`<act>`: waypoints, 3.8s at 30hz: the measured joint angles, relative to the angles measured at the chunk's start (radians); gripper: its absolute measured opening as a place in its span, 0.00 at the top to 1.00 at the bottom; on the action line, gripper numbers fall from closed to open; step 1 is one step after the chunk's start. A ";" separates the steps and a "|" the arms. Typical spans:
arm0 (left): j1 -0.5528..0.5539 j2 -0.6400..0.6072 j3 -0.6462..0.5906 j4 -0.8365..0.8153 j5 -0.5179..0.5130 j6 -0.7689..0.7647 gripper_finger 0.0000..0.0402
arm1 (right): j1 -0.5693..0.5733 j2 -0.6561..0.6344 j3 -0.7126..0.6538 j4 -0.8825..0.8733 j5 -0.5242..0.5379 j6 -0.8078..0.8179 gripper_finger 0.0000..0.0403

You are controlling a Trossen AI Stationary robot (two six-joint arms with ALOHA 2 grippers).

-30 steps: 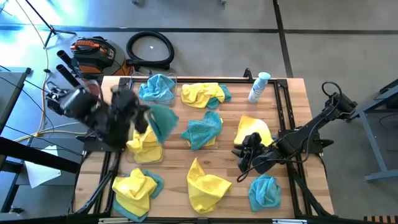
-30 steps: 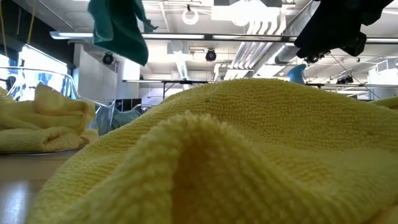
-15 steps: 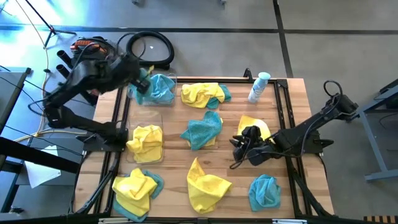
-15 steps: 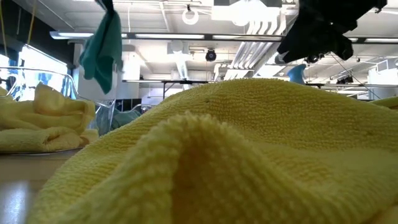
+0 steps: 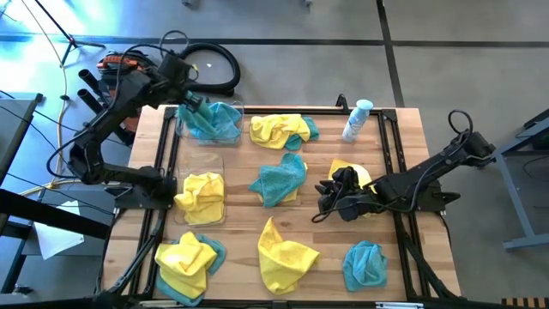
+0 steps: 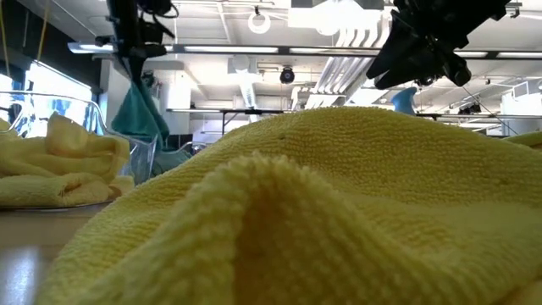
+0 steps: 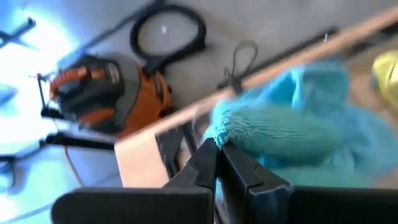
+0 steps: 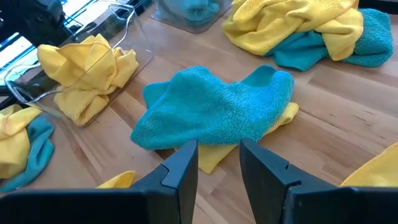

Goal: Sort microfiber towel by color & place in baskets
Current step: Put the blue towel into the top transparent bin, then put the yellow towel into the bottom transparent bin

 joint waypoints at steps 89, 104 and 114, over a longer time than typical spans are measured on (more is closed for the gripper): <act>-0.061 0.061 -0.131 0.077 0.473 0.109 0.72 | -0.113 0.002 0.000 -0.006 0.010 0.007 0.72; -0.651 -0.369 -0.538 0.685 0.473 -0.357 0.72 | -0.291 -0.004 0.085 -0.139 -0.194 -0.378 0.63; -0.899 -0.348 -0.637 0.825 0.263 -0.549 0.72 | -0.382 -0.005 0.184 -0.701 -0.487 -0.229 0.50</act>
